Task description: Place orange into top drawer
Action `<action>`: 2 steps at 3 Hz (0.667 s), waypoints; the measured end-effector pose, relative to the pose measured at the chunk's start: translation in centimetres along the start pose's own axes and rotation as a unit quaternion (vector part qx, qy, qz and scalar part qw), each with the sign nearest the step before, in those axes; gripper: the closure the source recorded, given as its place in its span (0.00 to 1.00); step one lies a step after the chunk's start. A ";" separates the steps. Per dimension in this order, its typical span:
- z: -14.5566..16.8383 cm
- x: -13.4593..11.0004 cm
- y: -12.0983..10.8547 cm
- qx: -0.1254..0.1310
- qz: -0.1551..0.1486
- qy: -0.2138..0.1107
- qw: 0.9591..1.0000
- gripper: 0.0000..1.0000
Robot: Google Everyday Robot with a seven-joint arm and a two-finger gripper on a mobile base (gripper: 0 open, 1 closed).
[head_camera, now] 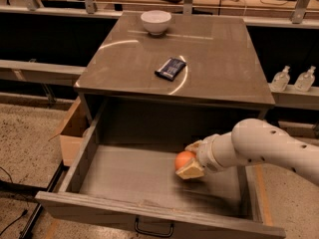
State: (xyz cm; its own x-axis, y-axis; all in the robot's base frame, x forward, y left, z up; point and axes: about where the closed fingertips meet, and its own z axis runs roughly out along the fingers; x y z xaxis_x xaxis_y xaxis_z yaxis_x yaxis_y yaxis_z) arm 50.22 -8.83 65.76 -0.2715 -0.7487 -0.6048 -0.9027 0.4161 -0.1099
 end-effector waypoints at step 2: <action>-0.4 -0.5 1.2 -0.015 0.004 0.000 1.000 0.00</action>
Offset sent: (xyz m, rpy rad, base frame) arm -0.0131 -0.0034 0.0208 0.0348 0.0383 -0.0376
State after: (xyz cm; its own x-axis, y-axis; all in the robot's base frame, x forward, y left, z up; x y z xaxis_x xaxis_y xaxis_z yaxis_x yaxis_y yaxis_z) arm 49.13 -8.20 66.26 -0.2783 -0.7458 -0.6053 -0.9100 0.4063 -0.0823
